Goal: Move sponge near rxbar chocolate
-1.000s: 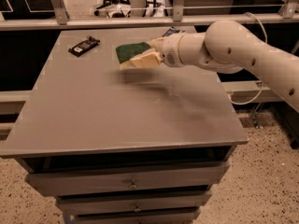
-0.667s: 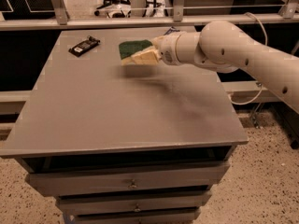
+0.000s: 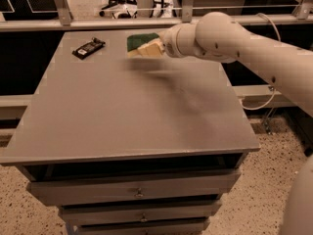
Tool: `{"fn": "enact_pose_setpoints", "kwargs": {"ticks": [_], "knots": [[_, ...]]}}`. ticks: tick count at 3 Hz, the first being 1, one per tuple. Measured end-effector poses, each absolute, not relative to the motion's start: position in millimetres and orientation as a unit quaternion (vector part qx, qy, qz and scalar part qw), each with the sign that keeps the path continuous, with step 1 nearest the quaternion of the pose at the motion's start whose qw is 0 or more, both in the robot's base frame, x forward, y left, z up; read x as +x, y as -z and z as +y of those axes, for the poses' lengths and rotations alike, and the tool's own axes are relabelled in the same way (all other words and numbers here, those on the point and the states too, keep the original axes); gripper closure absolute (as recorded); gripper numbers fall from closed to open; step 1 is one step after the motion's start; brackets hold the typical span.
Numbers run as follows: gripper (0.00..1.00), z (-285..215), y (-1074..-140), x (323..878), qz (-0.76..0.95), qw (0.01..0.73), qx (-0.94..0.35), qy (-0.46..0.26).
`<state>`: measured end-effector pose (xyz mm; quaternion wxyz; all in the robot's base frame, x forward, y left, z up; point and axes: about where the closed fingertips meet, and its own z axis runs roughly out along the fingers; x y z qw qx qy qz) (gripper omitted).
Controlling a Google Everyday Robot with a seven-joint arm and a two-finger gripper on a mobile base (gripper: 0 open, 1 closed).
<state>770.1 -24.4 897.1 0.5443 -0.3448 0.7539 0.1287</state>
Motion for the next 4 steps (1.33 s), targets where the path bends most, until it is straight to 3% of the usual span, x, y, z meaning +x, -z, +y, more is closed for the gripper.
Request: {"fn": "enact_pose_setpoints", "kwargs": {"ticks": [4], "knots": [[1.0,36.1,-867.2,850.4,0.778,0.515,-0.337,-0.128]]}}
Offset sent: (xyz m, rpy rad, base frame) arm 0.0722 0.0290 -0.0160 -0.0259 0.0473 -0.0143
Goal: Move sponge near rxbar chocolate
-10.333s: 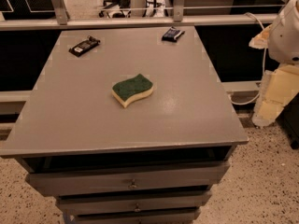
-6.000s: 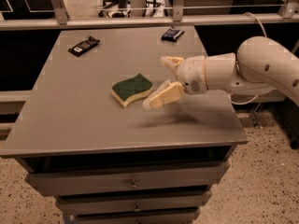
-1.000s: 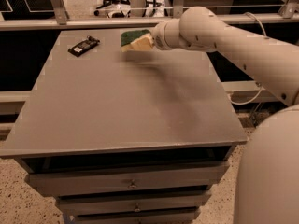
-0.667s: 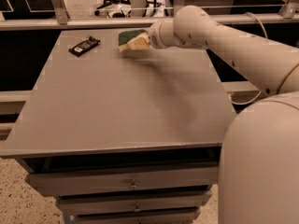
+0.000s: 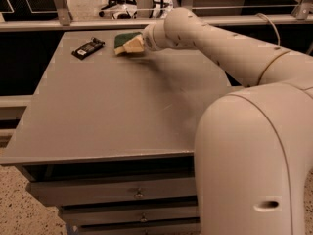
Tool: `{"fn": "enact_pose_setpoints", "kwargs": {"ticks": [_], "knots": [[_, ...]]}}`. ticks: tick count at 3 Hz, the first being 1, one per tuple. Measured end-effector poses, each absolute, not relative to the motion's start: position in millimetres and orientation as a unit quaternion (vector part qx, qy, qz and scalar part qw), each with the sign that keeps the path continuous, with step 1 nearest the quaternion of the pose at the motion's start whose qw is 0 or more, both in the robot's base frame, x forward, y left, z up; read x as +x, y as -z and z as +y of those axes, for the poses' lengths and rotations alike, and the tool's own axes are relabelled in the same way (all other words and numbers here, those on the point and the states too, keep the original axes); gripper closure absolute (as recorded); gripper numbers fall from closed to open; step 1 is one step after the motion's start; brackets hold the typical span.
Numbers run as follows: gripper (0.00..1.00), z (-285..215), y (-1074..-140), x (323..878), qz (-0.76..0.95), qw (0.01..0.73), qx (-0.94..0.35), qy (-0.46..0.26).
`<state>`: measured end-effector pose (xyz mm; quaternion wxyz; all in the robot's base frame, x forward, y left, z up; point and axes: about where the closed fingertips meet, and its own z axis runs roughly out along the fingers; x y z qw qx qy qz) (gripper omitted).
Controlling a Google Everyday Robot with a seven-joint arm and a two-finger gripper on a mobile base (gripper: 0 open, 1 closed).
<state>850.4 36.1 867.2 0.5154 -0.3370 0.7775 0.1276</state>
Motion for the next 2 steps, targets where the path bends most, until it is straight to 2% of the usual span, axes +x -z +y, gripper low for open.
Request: {"fn": "enact_pose_setpoints", "kwargs": {"ticks": [1,2], "knots": [[1.0,49.9,-859.2,855.8,0.781,0.51,-0.336,-0.132],[0.84,66.3,-853.6,858.4,0.784,0.499,-0.337,-0.148]]}}
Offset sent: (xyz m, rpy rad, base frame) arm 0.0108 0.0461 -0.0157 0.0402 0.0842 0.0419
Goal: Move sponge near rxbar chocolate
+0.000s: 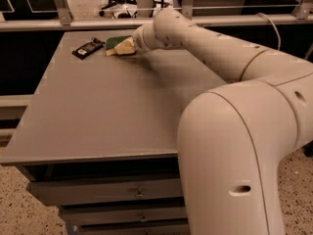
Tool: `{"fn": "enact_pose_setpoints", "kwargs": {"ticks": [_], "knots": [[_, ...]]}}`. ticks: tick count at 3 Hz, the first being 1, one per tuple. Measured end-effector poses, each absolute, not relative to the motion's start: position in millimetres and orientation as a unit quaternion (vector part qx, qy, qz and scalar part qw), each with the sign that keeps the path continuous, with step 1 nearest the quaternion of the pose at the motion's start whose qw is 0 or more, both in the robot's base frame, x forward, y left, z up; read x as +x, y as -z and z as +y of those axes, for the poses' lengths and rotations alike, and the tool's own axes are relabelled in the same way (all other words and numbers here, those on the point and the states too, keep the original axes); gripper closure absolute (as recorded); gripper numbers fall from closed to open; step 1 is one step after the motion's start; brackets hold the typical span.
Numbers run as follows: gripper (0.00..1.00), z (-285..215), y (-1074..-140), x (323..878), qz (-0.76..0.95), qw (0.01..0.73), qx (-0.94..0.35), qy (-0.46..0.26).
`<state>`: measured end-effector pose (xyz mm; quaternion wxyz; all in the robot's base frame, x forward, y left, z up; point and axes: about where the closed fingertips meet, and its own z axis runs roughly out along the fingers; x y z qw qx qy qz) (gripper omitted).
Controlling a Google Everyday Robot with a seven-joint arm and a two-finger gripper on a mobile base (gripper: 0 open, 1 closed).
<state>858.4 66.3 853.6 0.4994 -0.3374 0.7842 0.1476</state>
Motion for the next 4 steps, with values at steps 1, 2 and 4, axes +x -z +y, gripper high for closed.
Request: {"fn": "enact_pose_setpoints", "kwargs": {"ticks": [1,2,4], "knots": [[0.52,85.6,-849.3,858.0,0.785,0.486,-0.344,-0.169],[0.21,95.0,-847.2,856.6,0.785,0.478,-0.351,-0.18],[0.0,93.5,-850.6,852.8,0.785,0.477,-0.348,-0.188]]}}
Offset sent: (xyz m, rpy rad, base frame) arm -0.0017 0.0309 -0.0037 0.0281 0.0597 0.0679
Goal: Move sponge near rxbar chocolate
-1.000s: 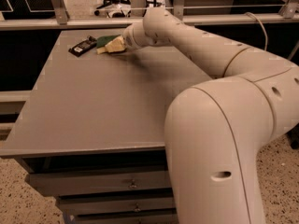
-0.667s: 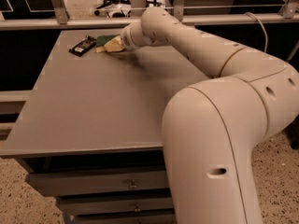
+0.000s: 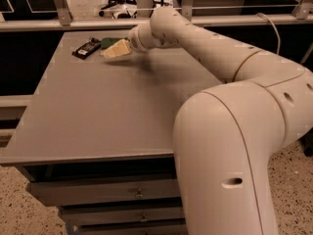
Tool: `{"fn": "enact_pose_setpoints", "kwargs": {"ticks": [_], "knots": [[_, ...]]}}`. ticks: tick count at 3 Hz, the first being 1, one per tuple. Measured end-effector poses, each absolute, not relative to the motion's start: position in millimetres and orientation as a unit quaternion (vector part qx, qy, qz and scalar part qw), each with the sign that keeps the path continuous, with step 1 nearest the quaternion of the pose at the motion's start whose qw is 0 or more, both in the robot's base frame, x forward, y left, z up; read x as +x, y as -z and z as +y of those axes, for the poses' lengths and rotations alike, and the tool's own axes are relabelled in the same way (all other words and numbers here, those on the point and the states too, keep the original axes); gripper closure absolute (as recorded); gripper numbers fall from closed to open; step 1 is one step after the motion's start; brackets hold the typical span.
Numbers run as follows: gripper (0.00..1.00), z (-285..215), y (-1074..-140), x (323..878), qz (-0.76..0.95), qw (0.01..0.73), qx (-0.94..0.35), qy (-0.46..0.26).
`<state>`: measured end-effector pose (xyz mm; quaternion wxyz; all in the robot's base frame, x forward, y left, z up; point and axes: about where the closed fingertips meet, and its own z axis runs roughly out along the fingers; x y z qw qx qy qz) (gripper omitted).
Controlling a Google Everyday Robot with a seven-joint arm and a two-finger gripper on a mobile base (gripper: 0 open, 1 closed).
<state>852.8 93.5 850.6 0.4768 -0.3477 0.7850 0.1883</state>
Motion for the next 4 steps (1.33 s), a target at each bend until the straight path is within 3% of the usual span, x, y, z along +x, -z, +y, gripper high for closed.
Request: {"fn": "enact_pose_setpoints", "kwargs": {"ticks": [3,4], "knots": [[0.0,-23.2,-910.9,843.5,0.717,0.605,-0.286,-0.197],[0.0,-32.1,-915.6,838.6,0.709,0.614,-0.289,-0.192]]}}
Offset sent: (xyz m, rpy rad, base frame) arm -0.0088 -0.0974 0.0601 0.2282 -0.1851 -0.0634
